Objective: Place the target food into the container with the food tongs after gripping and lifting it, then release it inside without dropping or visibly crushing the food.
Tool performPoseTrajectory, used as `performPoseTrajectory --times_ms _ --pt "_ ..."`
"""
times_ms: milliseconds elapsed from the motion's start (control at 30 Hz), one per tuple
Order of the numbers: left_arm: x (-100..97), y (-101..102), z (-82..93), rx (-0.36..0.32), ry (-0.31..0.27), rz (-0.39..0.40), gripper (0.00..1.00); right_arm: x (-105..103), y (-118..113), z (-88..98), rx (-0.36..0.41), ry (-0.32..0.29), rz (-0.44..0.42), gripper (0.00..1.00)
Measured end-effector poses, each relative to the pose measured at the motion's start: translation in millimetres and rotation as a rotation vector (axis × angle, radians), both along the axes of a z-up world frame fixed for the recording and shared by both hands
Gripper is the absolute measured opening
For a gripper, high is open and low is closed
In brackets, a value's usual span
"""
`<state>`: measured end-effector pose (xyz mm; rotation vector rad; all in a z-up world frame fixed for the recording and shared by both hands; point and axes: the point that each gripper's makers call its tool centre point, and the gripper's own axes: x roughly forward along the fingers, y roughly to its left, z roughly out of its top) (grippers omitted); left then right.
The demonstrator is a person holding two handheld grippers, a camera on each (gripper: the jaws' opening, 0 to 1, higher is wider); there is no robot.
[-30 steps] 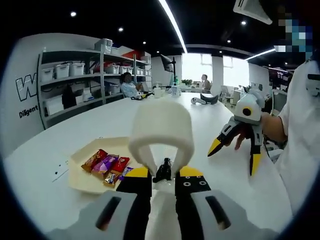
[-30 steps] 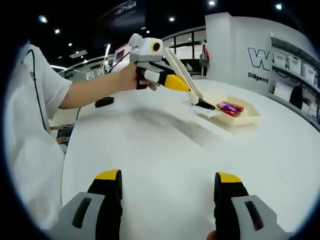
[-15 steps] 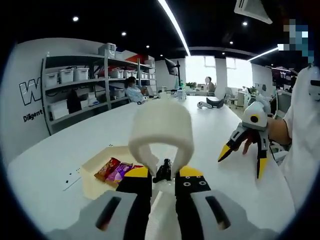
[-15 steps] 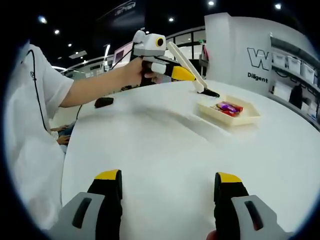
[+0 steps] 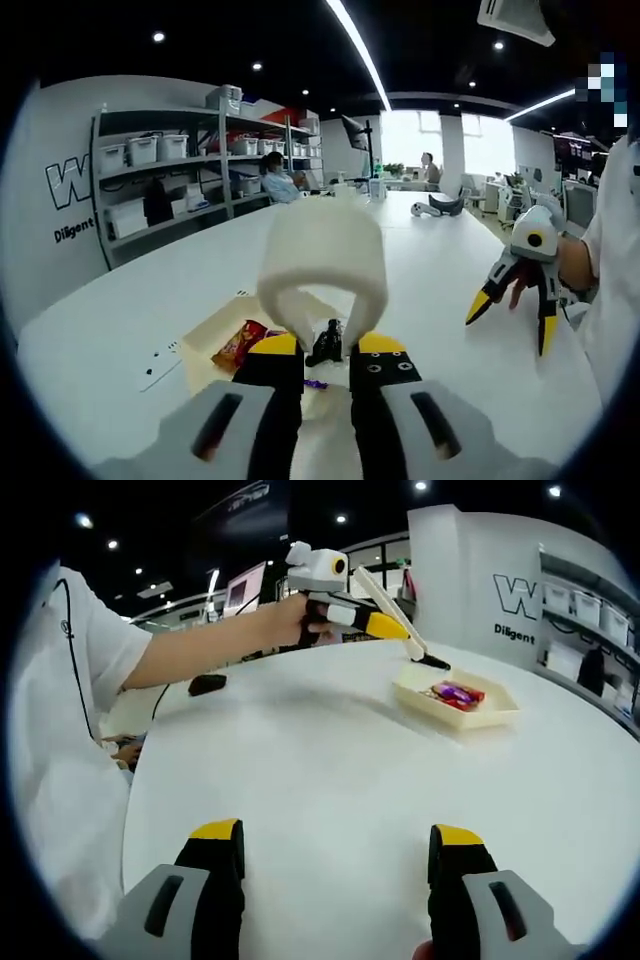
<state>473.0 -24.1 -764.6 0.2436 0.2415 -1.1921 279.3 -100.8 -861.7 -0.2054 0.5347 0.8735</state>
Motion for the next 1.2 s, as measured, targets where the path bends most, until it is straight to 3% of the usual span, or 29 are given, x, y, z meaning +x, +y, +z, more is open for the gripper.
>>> performPoseTrajectory --times_ms 600,1200 --pt "45.6 -7 -3.2 0.000 -0.020 0.040 0.15 0 -6 -1.8 0.002 0.006 -0.017 0.73" --pt "84.8 -13 -25.8 0.036 -0.018 0.081 0.15 1 -10 -3.6 0.001 0.014 -0.029 0.73"
